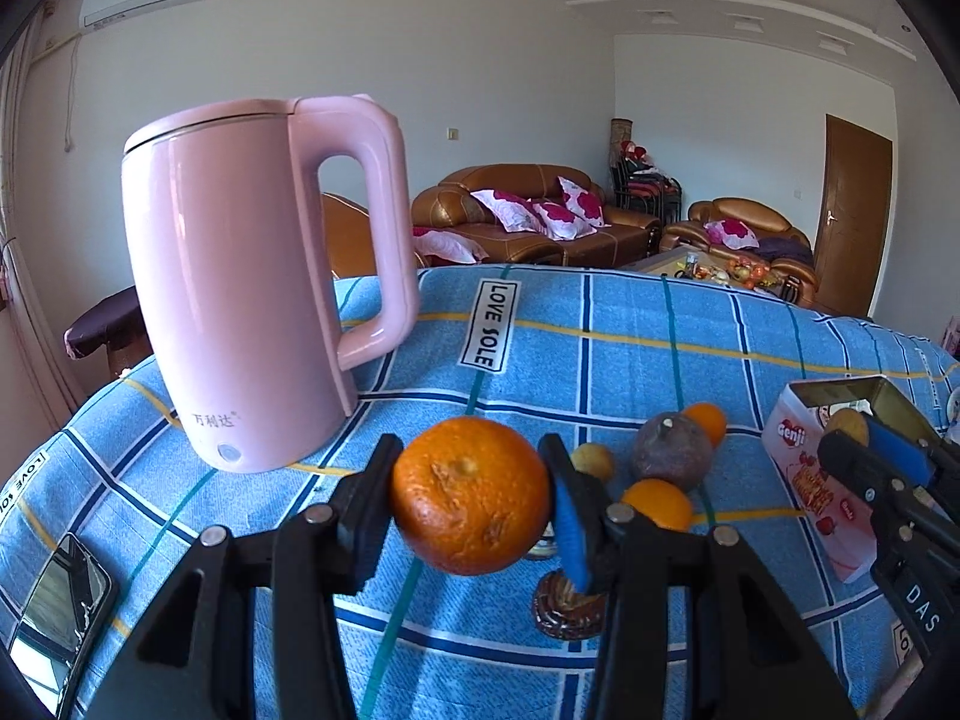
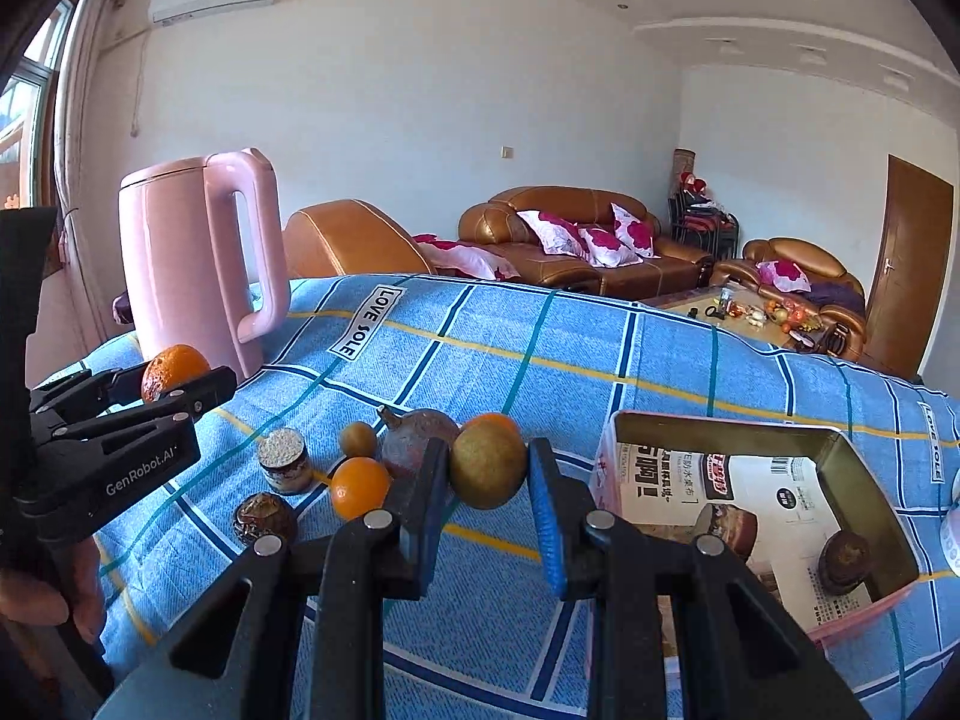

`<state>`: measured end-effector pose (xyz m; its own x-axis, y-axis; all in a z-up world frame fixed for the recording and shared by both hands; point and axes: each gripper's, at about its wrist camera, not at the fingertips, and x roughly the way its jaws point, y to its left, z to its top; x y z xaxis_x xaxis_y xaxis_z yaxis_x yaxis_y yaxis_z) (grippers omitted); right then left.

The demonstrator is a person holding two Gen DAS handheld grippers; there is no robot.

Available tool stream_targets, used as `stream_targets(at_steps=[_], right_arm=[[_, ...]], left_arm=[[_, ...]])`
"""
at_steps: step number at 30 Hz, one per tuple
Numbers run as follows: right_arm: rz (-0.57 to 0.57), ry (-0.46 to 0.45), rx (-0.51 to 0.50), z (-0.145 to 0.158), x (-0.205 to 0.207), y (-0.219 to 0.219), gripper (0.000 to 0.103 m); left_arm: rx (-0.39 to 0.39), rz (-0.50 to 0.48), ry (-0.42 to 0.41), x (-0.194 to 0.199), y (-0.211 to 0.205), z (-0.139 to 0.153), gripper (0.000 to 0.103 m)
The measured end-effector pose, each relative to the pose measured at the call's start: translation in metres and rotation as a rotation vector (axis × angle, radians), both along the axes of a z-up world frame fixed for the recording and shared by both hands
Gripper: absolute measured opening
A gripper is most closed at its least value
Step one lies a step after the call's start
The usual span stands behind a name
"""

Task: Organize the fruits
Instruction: 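Release the orange into the pink tin while the right tool releases its fruit there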

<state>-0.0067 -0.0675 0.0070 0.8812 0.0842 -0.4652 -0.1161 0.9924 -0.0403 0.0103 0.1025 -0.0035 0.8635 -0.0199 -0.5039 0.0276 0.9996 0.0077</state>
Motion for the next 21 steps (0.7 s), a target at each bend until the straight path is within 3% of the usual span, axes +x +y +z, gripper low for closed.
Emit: stream_targets(at_steps=[21], right_arm=[[-0.067, -0.006, -0.002, 0.001, -0.017, -0.050, 0.029]], left_arm=[[0.040, -0.064, 0.007, -0.019, -0.064, 0.001, 0.048]])
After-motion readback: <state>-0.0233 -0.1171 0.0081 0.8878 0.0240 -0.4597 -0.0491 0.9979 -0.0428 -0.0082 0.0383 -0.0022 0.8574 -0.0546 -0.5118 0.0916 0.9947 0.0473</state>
